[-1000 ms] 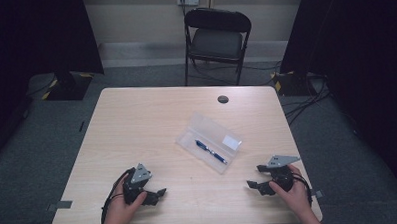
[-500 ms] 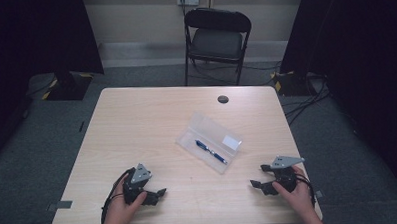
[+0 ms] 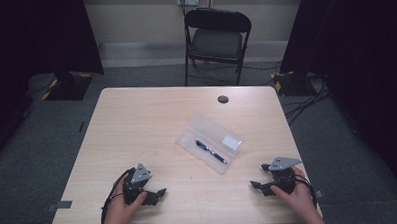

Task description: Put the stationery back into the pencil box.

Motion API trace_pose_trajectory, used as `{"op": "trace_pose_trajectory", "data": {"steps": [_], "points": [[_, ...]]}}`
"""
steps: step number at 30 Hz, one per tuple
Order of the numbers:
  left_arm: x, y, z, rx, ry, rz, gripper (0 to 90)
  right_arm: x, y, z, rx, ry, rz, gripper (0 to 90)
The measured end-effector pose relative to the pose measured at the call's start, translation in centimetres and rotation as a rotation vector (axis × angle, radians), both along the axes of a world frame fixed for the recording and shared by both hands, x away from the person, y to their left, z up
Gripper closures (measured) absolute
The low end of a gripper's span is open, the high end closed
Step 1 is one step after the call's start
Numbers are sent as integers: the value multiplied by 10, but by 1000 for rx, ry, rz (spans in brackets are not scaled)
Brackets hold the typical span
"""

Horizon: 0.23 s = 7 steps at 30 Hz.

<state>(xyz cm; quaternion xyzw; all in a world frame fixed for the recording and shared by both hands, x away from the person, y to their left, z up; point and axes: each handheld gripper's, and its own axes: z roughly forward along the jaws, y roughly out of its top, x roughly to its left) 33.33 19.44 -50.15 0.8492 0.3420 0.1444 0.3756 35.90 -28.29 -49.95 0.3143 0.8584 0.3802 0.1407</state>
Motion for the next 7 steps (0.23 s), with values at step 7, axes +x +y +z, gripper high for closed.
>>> {"op": "trace_pose_trajectory", "data": {"steps": [7], "points": [[0, 0, 0, -1, 1, 0, 127, 2, 1, 0, -9, 1, -35, 147]]}}
